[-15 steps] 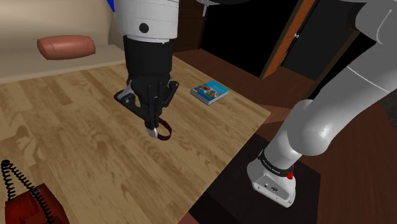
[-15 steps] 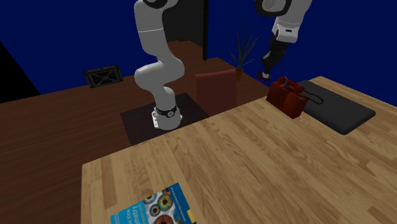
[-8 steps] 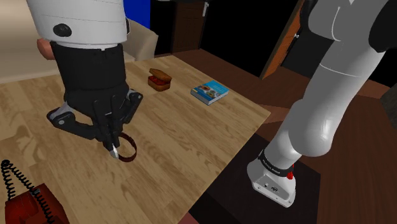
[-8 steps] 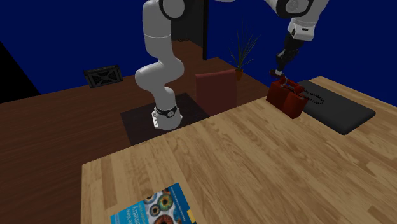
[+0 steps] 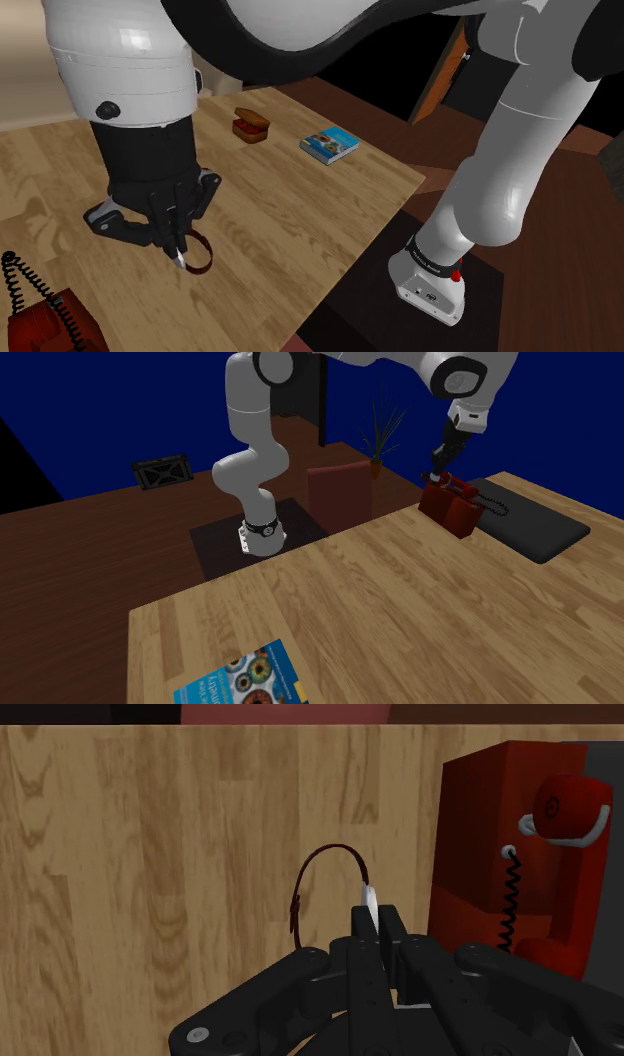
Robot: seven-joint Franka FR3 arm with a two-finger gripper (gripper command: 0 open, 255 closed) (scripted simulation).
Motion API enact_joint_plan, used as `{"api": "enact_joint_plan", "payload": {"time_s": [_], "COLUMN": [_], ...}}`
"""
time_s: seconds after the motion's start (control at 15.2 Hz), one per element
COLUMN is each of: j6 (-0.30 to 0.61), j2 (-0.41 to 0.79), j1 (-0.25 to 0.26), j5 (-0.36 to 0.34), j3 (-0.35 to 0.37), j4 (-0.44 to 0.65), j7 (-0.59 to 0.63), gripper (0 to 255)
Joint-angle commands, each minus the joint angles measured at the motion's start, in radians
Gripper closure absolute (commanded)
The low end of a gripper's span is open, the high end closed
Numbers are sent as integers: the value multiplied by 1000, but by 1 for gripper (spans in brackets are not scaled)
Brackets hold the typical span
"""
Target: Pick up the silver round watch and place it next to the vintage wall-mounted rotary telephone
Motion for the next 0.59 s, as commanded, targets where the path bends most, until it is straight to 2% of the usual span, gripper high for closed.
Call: {"api": "enact_joint_plan", "payload": {"time_s": [0.0,0.53], "j6": [27,128], "j2": [7,40], "j1": [2,10], "j5": [-5,-29], "j3": [-1,-8], "j4": [-22,-98], "j7": [1,7], "gripper": [255,255]}}
